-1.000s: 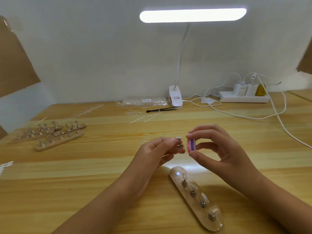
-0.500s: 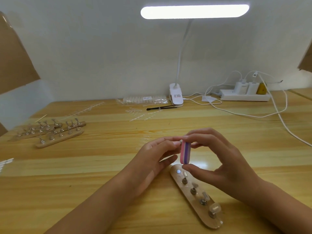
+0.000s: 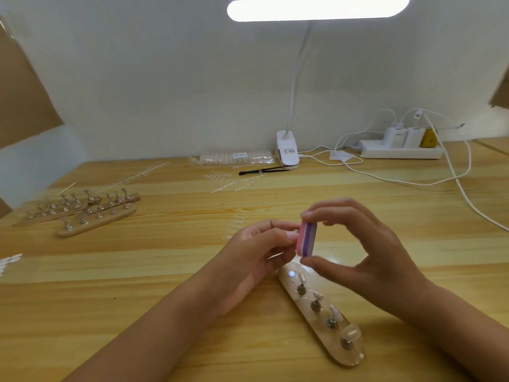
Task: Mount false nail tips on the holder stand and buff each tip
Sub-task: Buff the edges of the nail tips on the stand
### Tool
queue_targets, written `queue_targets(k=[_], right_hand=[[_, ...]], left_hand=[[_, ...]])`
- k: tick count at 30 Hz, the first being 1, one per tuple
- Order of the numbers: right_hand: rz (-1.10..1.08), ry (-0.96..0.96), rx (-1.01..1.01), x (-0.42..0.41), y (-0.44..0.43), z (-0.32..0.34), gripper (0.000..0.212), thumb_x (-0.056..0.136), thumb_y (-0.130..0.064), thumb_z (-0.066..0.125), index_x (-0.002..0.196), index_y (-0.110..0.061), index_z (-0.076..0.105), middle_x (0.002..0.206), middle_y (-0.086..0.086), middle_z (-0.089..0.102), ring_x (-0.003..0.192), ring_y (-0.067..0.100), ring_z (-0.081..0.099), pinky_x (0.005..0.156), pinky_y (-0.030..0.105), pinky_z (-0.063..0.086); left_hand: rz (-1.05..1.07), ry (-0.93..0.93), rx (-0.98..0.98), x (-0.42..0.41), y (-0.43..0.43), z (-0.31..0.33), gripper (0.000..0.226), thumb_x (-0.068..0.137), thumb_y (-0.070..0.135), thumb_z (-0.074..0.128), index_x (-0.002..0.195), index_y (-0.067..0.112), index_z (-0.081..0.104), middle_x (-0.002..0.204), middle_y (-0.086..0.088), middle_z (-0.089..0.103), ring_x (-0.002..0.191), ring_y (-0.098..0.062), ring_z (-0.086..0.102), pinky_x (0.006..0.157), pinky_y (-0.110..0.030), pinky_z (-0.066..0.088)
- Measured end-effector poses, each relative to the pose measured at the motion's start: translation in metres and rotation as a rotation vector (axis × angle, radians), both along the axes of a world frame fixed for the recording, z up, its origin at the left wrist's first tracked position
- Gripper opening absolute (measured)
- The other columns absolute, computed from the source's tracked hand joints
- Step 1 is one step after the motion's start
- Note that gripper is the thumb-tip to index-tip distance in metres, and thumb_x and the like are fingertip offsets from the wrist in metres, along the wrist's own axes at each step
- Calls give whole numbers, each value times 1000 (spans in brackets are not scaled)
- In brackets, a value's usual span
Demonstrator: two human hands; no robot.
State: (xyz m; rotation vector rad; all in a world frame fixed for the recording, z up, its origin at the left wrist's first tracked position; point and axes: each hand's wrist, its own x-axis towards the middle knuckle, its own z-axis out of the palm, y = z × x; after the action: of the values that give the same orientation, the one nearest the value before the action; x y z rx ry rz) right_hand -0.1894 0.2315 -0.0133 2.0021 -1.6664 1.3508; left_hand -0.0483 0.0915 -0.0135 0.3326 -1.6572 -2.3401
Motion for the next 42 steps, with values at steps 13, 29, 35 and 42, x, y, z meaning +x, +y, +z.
queue_targets(k=[13, 29, 35, 42], right_hand=[[66, -119, -25, 2, 7, 8, 42, 81, -36, 72, 119, -23, 59, 118, -10, 65, 113, 10, 61, 90, 23, 49], [115, -365, 38, 9, 2, 6, 34, 85, -28, 66, 118, -21, 62, 122, -12, 66, 121, 19, 59, 92, 29, 50], [135, -408, 28, 10, -3, 1, 54, 85, -11, 74, 132, -16, 48, 131, -7, 60, 120, 16, 59, 91, 24, 53], [232, -522, 27, 9, -5, -5, 46, 83, -14, 68, 124, -32, 56, 125, -1, 61, 121, 24, 58, 95, 26, 51]], left_hand=[[-80, 66, 56, 6, 8, 8, 21, 72, 26, 75, 91, 18, 77, 84, -2, 69, 77, -11, 64, 81, -22, 56], [44, 91, 198, -1, 0, 3, 34, 73, 28, 79, 105, 18, 78, 100, -1, 72, 88, -10, 68, 81, -21, 56], [46, 51, 189, -1, 0, 1, 34, 70, 25, 80, 104, 19, 79, 99, -2, 74, 88, -9, 69, 77, -20, 55], [82, 58, 90, 1, 3, 2, 27, 73, 27, 79, 100, 21, 80, 99, -1, 74, 89, -7, 69, 79, -16, 53]])
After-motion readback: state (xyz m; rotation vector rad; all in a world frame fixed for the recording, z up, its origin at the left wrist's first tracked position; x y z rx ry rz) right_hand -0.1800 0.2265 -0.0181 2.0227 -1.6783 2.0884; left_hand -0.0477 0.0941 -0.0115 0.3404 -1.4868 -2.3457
